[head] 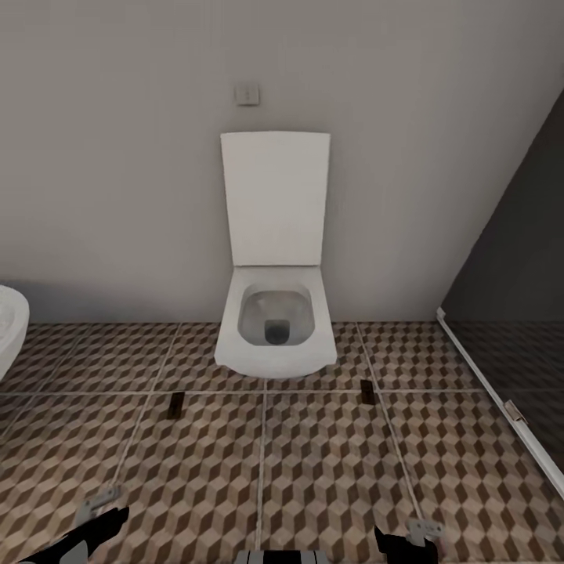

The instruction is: Take the four mousetraps from the cabinet in the bathroom and place them on the bathroom floor. Make sure all four end up on the same floor surface, and ensure that at least two of them are either under or directly next to the same bathroom sink.

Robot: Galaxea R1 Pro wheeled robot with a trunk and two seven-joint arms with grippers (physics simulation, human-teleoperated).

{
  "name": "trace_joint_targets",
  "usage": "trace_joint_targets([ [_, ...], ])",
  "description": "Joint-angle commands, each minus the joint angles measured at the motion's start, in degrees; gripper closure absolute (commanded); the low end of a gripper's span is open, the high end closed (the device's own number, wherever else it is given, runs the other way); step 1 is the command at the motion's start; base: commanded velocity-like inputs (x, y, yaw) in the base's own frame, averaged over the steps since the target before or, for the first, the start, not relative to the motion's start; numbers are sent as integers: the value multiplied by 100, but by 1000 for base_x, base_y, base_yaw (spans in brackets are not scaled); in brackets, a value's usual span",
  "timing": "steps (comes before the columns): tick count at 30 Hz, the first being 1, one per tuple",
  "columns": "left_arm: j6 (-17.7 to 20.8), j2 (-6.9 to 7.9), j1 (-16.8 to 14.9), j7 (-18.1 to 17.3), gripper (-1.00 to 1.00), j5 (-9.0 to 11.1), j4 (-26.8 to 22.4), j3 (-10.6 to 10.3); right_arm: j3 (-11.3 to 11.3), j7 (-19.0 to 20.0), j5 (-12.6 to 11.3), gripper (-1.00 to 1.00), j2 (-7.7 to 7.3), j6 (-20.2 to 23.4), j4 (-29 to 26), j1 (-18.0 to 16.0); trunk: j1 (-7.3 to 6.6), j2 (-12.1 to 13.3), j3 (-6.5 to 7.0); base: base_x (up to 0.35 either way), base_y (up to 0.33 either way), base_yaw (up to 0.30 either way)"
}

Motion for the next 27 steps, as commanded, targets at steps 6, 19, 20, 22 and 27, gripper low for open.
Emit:
trace_joint_targets([
  [6, 0, 6, 0, 0, -100, 0, 2, 1, 0, 0, 0, -100, 0, 0, 0, 0, -15, 8, 134, 0, 0, 0],
  [19, 0, -17, 0, 0, -100, 0, 3, 6, 1, 0, 0, -100, 0, 0, 0, 0, -49, 26, 422, 0, 0, 0],
  [20, 0, -20, 0, 0, -100, 0, 4, 4, 1, 0, 0, -100, 0, 0, 0, 0, -51, 27, 444, 0, 0, 0],
  [22, 0, -22, 0, 0, -100, 2, 4, 5, 0, 0, 0, -100, 0, 0, 0, 0, -56, 30, 488, 0, 0, 0],
  [27, 0, -25, 0, 0, -100, 7, 4, 8, -1, 0, 0, -100, 0, 0, 0, 0, -69, 36, 599, 0, 0, 0],
])
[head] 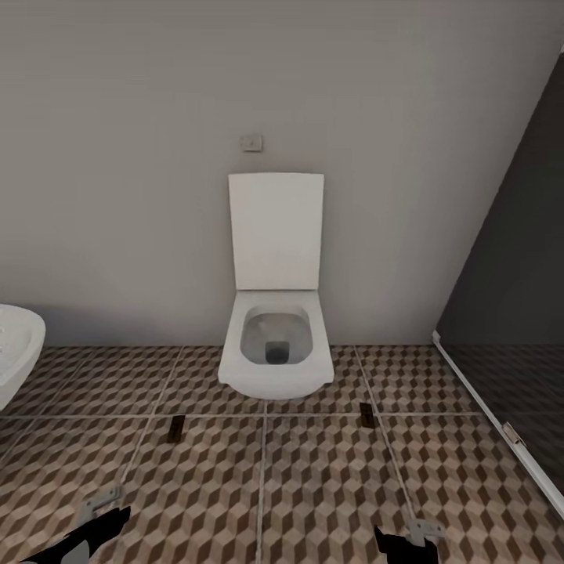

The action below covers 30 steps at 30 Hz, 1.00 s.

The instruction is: Take the four mousetraps from the cabinet in the bathroom and place them on the bathroom floor. Make sure all four end up on the same floor surface, and ensure that at least two of them are either under or directly next to the same bathroom sink.

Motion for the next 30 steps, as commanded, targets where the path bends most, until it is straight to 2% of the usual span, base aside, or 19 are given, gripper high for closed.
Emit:
trace_joint_targets([
  [1, 0, 0, 0, 0, -100, 0, 0, 0, 2, 0, 0, -100, 0, 0, 0, 0, -2, 2, 23, 0, 0, 0],
  [30, 0, -4, 0, 0, -100, 2, 1, 1, 4, 0, 0, -100, 0, 0, 0, 0, -77, 41, 665, 0, 0, 0],
])
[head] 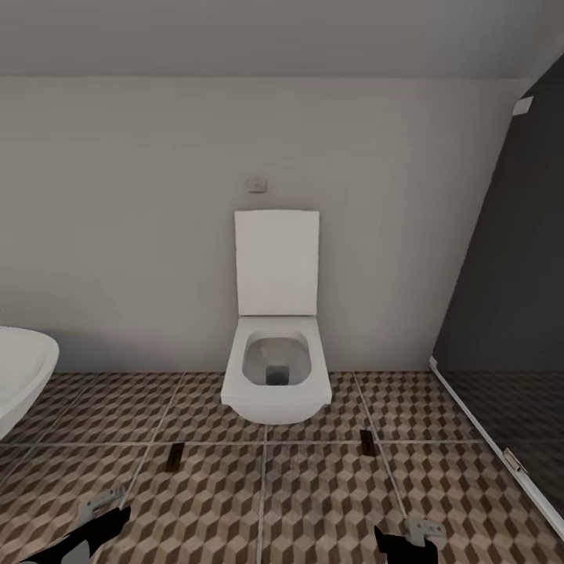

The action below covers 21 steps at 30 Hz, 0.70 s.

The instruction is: Take the four mousetraps from the cabinet in the bathroom and place them on the bathroom floor. Make sure all four end up on the same floor surface, and ensure that at least two of them are either under or directly next to the same bathroom sink.

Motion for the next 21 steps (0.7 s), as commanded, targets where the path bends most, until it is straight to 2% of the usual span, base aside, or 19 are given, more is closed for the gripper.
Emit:
trace_joint_targets([
  [1, 0, -1, 0, 0, -100, 0, 0, 0, 1, 0, 0, -100, 0, 0, 0, 0, -2, 2, 23, 0, 0, 0],
  [21, 0, -9, 1, 0, -100, 0, -1, 0, -1, 0, 0, -100, 0, 0, 0, 0, -54, 29, 466, 0, 0, 0],
])
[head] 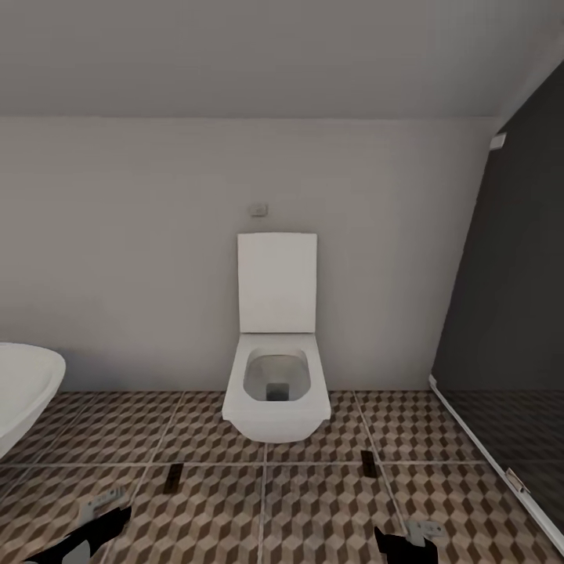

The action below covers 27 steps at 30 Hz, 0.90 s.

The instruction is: Take the four mousetraps from the cabinet in the bathroom and place them on the bathroom floor. Make sure all four end up on the same floor surface, and ensure that at least two of them are either under or directly next to the same bathroom sink.

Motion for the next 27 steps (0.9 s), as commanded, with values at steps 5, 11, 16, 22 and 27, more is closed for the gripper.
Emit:
trace_joint_targets([
  [5, 0, -4, 0, 0, -100, 0, 1, 0, -3, 0, 0, -100, 0, 0, 0, 0, -110, 201, 91, 0, 0, 0],
  [11, 0, -6, 0, 0, -100, 0, 2, 0, -1, 0, 0, -100, 0, 0, 0, 0, -241, 442, 198, 0, 0, 0],
  [16, 0, -6, 0, 0, -100, 0, 1, 0, -4, 0, 0, -100, 0, 0, 0, 0, -351, 642, 288, 0, 0, 0],
  [22, 0, -6, 0, 0, -100, 0, 2, 0, -1, 0, 0, -100, 0, 0, 0, 0, -483, 883, 396, 0, 0, 0],
  [27, 0, -6, 0, 0, -100, 0, 2, 0, -2, 0, 0, -100, 0, 0, 0, 0, -593, 1083, 486, 0, 0, 0],
])
